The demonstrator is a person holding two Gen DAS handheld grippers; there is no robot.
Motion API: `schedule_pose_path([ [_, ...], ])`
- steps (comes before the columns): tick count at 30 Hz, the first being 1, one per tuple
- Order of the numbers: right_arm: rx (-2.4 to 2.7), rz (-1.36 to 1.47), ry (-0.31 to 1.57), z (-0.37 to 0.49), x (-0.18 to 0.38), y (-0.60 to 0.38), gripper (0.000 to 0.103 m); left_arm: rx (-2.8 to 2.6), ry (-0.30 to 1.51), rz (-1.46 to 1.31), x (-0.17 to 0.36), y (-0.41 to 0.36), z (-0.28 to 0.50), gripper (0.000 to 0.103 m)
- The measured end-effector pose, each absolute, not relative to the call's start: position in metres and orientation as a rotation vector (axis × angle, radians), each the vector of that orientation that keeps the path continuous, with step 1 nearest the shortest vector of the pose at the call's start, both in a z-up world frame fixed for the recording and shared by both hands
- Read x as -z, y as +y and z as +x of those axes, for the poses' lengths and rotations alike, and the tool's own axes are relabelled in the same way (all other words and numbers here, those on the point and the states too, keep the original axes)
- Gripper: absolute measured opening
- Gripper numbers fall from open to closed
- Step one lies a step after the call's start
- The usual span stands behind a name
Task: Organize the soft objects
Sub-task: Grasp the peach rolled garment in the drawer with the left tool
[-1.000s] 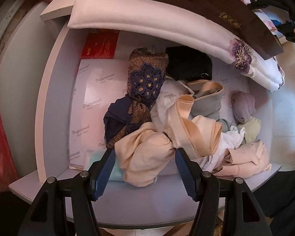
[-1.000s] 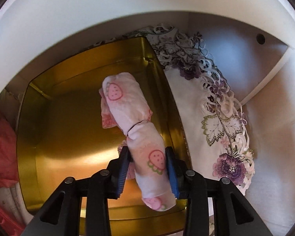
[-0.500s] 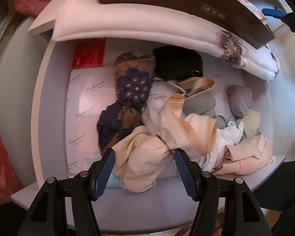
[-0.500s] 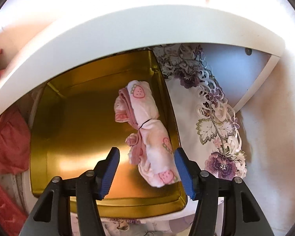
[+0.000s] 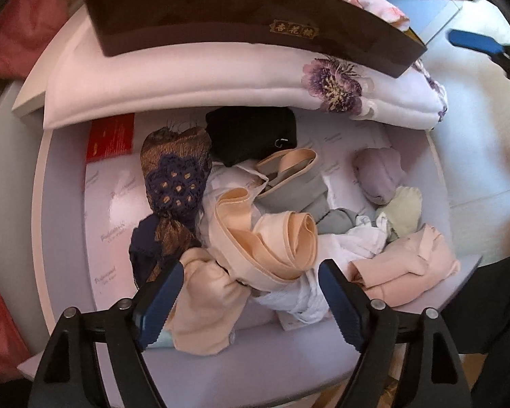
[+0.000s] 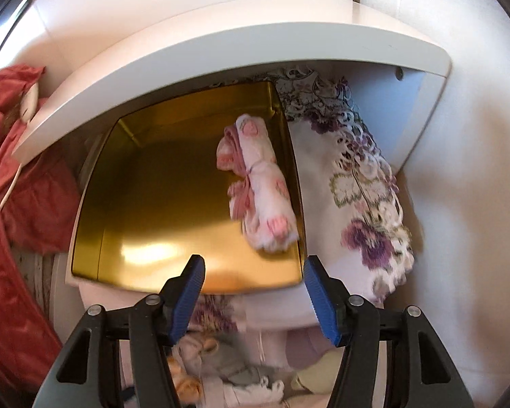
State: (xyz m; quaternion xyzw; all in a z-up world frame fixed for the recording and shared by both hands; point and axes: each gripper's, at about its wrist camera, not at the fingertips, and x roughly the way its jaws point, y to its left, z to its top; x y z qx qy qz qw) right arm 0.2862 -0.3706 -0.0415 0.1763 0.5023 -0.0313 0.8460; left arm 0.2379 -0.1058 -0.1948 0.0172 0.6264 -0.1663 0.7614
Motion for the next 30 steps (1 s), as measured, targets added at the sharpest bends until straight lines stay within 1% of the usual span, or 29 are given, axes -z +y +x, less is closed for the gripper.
schedule_pose_path([
  [2, 0.063, 0.384, 1.078, 0.269, 0.044, -0.37, 0.069, 0.352, 1.375, 0.032, 0.203, -0.107, 0.24, 0.083],
  [3, 0.059, 0.391, 1.089, 0.262, 0.047, -0.37, 0.07, 0.347, 1.382, 0.017, 0.206, -0.106, 0.242, 0.083],
  [7, 0.065, 0.403, 1.194, 0.238, 0.07, -0.365, 0.071, 0.334, 1.384, -0.019, 0.21, -0.099, 0.246, 0.081],
  [9, 0.069, 0.413, 1.276, 0.228, 0.088, -0.359, 0.071, 0.347, 1.375, -0.025, 0.209, -0.098, 0.247, 0.07],
  [10, 0.068, 0.414, 1.317, 0.223, 0.099, -0.355, 0.071, 0.353, 1.371, -0.023, 0.209, -0.099, 0.246, 0.067],
  [13, 0.061, 0.413, 1.413, 0.214, 0.123, -0.345, 0.071, 0.388, 1.362, -0.001, 0.208, -0.103, 0.245, 0.05],
  [14, 0.053, 0.408, 1.459, 0.212, 0.134, -0.34, 0.071, 0.403, 1.358, 0.009, 0.207, -0.105, 0.244, 0.038],
  [15, 0.049, 0.404, 1.485, 0.21, 0.141, -0.337, 0.071, 0.411, 1.357, 0.003, 0.207, -0.104, 0.244, 0.034],
  [16, 0.047, 0.399, 1.509, 0.21, 0.148, -0.335, 0.071, 0.41, 1.356, -0.009, 0.207, -0.102, 0.244, 0.032],
  [17, 0.041, 0.394, 1.54, 0.208, 0.157, -0.332, 0.071, 0.405, 1.356, -0.026, 0.206, -0.099, 0.245, 0.026],
  [18, 0.038, 0.388, 1.559, 0.208, 0.162, -0.33, 0.071, 0.403, 1.358, -0.043, 0.206, -0.097, 0.247, 0.024],
  [23, 0.029, 0.294, 1.599, 0.203, 0.179, -0.314, 0.072, 0.4, 1.371, -0.119, 0.205, -0.084, 0.25, 0.019],
  [26, 0.012, 0.239, 1.607, 0.202, 0.182, -0.304, 0.078, 0.399, 1.381, -0.179, 0.201, -0.07, 0.251, 0.017],
  [30, 0.008, 0.202, 1.614, 0.201, 0.186, -0.295, 0.08, 0.403, 1.382, -0.267, 0.19, -0.057, 0.252, 0.016],
])
